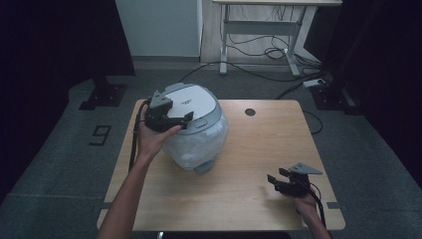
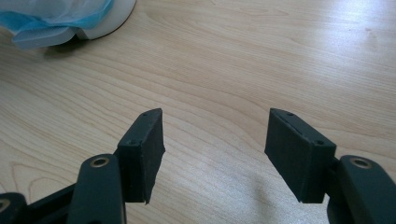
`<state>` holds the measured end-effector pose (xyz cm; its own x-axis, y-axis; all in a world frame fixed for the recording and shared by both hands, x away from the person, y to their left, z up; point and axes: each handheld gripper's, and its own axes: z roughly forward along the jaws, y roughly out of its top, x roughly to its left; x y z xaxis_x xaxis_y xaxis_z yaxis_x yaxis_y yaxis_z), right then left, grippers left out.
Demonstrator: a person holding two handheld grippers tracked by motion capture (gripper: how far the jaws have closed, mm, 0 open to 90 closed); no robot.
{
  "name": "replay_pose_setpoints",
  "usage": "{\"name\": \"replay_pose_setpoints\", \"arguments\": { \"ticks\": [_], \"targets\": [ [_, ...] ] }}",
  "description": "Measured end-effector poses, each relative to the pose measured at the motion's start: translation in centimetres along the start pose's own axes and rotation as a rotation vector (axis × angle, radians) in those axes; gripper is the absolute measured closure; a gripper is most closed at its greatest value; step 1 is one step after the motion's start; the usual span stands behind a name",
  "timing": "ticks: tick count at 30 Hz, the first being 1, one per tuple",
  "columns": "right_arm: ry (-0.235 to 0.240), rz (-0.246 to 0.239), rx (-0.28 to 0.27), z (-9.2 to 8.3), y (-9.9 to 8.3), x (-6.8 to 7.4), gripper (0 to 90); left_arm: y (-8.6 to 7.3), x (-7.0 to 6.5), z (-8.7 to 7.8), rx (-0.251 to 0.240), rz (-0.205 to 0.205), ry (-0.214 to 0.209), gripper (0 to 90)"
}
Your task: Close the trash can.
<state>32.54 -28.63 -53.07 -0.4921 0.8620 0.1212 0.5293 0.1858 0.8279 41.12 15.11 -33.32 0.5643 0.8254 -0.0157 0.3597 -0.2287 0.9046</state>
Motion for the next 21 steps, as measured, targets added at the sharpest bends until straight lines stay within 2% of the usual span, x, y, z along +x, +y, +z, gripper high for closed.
{"name": "replay_pose_setpoints", "arguments": {
  "ticks": [5,9,13,14,15,18,21],
  "targets": [
    [0.001,-0.01,0.006,0.1,0.0,0.2,36.6,0.7,-0.7,1.1,0.013,-0.019,0.043,15.4],
    [-0.003,-0.018,0.009,0.1,0.0,0.2,36.5,1.5,-1.3,1.8,0.051,-0.023,0.068,16.2],
    [-0.006,-0.015,0.009,0.1,0.0,0.1,36.5,2.1,-2.0,2.1,0.092,-0.003,0.063,16.4],
    [-0.008,-0.012,0.01,0.1,0.0,0.0,36.5,2.2,-2.3,2.2,0.12,0.031,0.079,16.4],
    [-0.008,-0.012,0.01,0.0,-0.1,0.0,36.5,2.2,-2.5,2.3,0.117,0.03,0.071,19.5],
    [-0.008,-0.015,0.006,-0.1,0.0,0.0,36.5,2.1,-2.5,2.2,0.11,0.03,0.069,20.3],
    [-0.009,-0.017,0.005,-0.1,0.0,0.1,36.4,1.8,-2.2,2.2,0.083,0.021,0.069,22.6]
  ]
}}
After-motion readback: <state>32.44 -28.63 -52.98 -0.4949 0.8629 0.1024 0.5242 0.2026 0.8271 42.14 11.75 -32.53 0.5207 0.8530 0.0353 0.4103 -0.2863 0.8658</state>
